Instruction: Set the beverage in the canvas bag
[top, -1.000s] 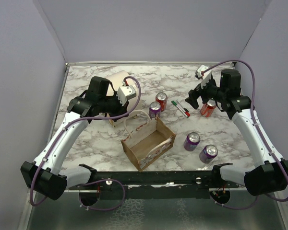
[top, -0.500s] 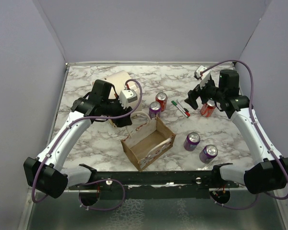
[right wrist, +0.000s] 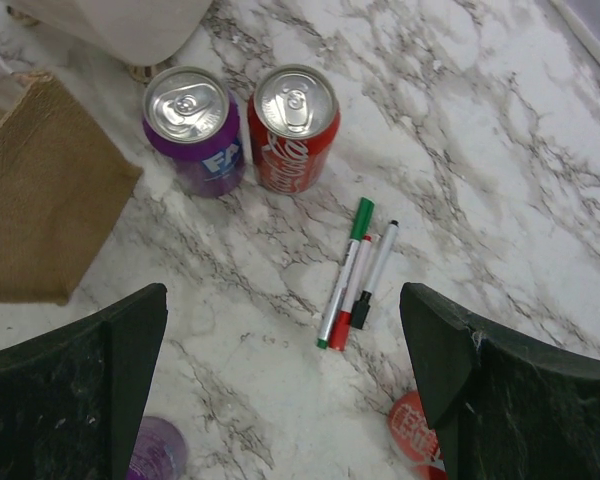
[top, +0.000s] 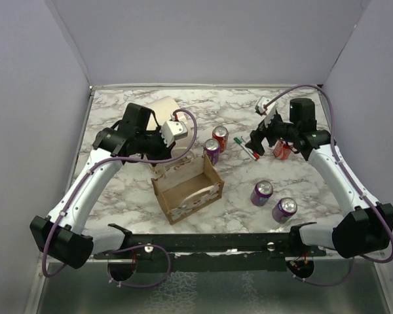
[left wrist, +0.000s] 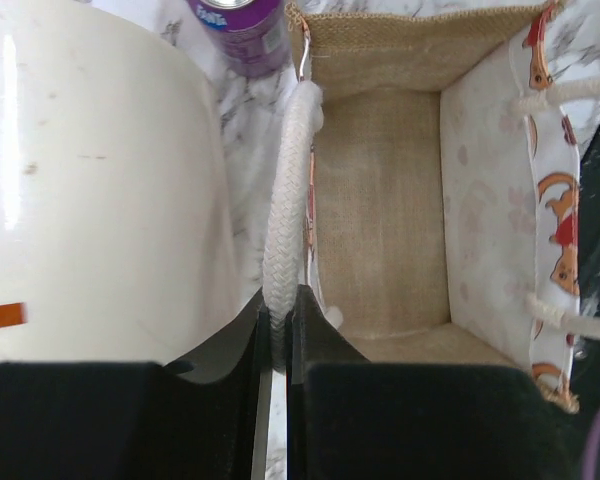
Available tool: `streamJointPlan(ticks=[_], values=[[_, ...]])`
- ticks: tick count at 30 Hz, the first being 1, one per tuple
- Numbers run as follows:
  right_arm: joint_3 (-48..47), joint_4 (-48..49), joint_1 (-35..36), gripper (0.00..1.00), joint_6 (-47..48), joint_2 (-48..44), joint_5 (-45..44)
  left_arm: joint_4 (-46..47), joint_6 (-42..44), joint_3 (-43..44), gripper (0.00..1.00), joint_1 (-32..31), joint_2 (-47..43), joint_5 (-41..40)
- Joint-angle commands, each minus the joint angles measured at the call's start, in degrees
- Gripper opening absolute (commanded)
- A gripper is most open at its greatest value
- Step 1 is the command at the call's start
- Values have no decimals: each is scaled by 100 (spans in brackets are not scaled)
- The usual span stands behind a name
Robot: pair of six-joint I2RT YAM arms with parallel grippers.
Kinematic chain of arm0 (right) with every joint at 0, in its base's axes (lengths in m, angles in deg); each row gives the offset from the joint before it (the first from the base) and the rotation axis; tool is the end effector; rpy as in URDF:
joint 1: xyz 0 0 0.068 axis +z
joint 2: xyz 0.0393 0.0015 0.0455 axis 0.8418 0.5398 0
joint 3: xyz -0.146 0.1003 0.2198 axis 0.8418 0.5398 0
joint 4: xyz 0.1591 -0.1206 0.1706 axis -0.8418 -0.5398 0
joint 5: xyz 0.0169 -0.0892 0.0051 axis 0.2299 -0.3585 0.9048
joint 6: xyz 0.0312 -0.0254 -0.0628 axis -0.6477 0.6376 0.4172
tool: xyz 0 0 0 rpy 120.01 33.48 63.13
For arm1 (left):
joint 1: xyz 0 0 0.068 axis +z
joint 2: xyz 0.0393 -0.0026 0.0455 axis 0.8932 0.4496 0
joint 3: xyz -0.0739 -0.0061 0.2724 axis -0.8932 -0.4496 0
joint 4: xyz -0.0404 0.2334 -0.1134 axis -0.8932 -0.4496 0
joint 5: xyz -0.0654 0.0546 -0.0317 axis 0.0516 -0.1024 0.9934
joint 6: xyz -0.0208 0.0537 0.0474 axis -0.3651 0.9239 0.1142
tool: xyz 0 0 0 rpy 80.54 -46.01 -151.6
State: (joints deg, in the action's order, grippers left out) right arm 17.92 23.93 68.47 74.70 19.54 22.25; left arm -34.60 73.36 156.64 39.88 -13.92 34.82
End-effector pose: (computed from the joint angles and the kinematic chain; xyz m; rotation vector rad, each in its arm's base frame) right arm 0.2782 0.0903 0.3178 -1.0005 1.9124 0.4977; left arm 0.2182 -0.1281 0.3466 1.2522 2.0269 -0.5854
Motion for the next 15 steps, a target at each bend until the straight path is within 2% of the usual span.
streamJointPlan(ticks=[1,4,8,11,15], values=[[-24,310,468,99,253,322,438,-591,944,439,2,-33,304,-581],[-39,495,936,100,461,614,374,-897,1094,644,12,-38,565,-497],[-267,473,1171,100,1163,1048,887,-1071,1064,677,26,-72,764,-368],[-579,206,1308,100,1821,1442,1205,-1011,968,630,39,-71,643,-408],[-985,-25,1508,100,2193,1903,1322,-800,780,532,56,-70,313,-517]])
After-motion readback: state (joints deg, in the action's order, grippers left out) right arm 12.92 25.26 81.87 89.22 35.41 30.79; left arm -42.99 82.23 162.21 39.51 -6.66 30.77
